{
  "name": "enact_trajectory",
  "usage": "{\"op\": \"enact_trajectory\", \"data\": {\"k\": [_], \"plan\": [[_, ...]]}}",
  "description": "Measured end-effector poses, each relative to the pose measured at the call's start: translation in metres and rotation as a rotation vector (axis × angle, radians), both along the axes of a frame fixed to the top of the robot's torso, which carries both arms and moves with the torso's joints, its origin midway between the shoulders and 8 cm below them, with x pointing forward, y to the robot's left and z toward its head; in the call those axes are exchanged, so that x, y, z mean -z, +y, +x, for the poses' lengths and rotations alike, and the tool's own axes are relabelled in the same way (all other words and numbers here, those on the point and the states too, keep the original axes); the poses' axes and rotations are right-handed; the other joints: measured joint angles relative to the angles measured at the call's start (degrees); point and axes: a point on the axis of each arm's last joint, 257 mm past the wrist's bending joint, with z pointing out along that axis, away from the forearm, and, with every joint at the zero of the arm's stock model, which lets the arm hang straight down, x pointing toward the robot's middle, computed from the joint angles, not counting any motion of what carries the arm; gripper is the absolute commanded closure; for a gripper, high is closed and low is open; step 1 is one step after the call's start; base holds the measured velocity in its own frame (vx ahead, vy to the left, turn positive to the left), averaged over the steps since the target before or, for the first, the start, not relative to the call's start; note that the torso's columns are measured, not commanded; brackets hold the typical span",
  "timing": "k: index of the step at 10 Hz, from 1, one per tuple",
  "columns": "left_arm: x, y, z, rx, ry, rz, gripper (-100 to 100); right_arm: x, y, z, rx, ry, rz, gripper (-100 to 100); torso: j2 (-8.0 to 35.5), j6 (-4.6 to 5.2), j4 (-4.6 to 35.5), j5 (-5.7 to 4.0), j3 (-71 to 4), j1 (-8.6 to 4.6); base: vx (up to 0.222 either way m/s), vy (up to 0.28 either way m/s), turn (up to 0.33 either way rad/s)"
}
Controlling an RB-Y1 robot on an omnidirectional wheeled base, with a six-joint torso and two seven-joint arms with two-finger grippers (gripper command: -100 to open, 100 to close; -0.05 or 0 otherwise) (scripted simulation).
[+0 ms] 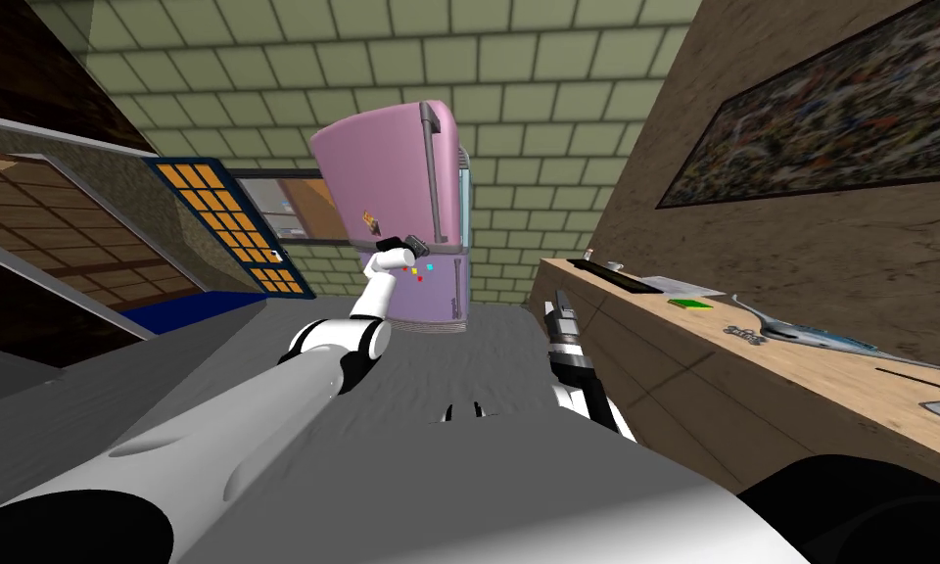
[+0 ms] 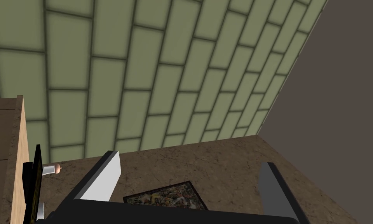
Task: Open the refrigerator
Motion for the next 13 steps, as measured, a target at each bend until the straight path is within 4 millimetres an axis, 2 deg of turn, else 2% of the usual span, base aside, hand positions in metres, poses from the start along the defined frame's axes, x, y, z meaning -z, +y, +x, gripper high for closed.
{"op": "enact_trajectory", "data": {"k": [1, 2, 3, 7, 9, 12, 13], "plan": [[0.001, -0.007, -0.001, 0.013, 0.001, 0.0, 100, 0.0, 0.0, 0.0, 0.0, 0.0, 0.0, 0, -0.05, -0.06, -0.01, -0.01, -0.02, -0.08, -0.111, 0.123, -0.006], [0.001, -0.007, -0.001, 0.013, 0.001, 0.001, -100, 0.0, 0.0, 0.0, 0.0, 0.0, 0.0, 0, -0.46, 0.0, -0.12, -0.18, -0.26, -0.65, 0.036, -0.073, 0.051], [0.002, 0.001, 0.0, 0.002, 0.003, 0.0, -100, 0.0, 0.0, 0.0, 0.0, 0.0, 0.001, 0, -0.8, 0.04, -0.24, -0.35, -0.49, -1.14, 0.103, -0.15, 0.05], [-0.002, 0.021, 0.003, -0.032, 0.011, -0.004, -100, 0.0, 0.0, 0.0, 0.0, 0.0, 0.001, 0, -0.05, 0.04, -0.01, -0.07, -0.03, -0.17, 0.128, -0.212, 0.048], [-0.003, 0.038, 0.003, -0.058, 0.012, -0.006, -100, 0.0, 0.0, 0.0, 0.0, 0.0, 0.001, 0, -0.1, 0.11, -0.05, -0.12, -0.06, -0.32, 0.121, -0.201, 0.041], [-0.013, 0.049, 0.001, -0.075, 0.006, -0.007, -100, 0.0, 0.0, 0.0, 0.0, 0.0, 0.0, 0, 0.04, 0.05, -0.02, 0.0, 0.05, 0.01, 0.072, -0.034, 0.006], [-0.014, 0.049, 0.0, -0.074, 0.007, -0.006, 100, 0.0, 0.0, 0.0, 0.0, 0.0, 0.0, 0, 0.06, 0.01, -0.02, -0.01, 0.03, -0.05, 0.005, -0.005, -0.024]]}}
